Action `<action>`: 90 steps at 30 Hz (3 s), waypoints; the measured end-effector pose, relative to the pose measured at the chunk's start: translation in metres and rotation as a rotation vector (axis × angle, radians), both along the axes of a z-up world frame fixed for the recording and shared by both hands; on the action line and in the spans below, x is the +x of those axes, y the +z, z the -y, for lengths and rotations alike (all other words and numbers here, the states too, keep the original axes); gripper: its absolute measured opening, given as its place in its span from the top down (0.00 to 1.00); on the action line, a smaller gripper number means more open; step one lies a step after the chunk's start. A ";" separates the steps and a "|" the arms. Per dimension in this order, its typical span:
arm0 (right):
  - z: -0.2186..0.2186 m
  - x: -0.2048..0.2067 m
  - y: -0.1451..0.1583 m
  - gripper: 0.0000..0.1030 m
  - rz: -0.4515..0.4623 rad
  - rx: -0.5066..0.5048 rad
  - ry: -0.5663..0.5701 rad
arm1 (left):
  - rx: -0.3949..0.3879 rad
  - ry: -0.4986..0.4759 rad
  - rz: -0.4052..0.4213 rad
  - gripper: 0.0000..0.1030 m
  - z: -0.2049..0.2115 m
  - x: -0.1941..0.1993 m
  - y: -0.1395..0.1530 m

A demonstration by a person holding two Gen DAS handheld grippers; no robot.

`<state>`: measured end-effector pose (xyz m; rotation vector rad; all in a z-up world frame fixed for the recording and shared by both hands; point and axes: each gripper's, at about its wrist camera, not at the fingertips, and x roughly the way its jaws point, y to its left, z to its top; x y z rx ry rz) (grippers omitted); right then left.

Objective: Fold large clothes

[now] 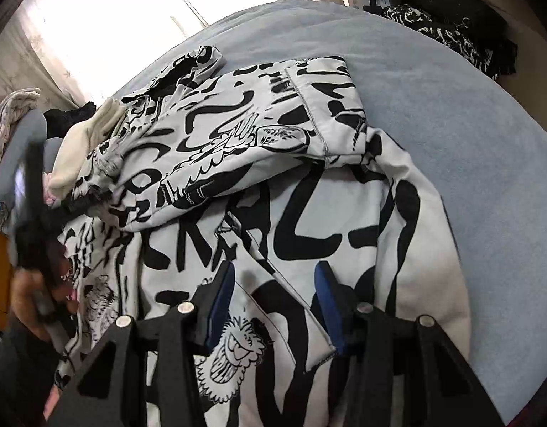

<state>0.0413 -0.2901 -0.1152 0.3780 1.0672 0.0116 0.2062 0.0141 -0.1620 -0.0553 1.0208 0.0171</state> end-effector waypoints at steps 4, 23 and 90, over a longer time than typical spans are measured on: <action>0.010 0.009 0.031 0.41 0.057 0.044 0.023 | -0.126 0.008 -0.006 0.39 -0.012 0.003 0.004; 0.110 0.213 -0.027 0.35 -0.132 0.050 -0.124 | -0.226 -0.033 -0.075 0.58 -0.020 0.069 -0.019; 0.033 0.088 -0.014 0.71 -0.034 -0.188 -0.118 | -0.023 -0.124 -0.057 0.33 0.068 0.021 -0.009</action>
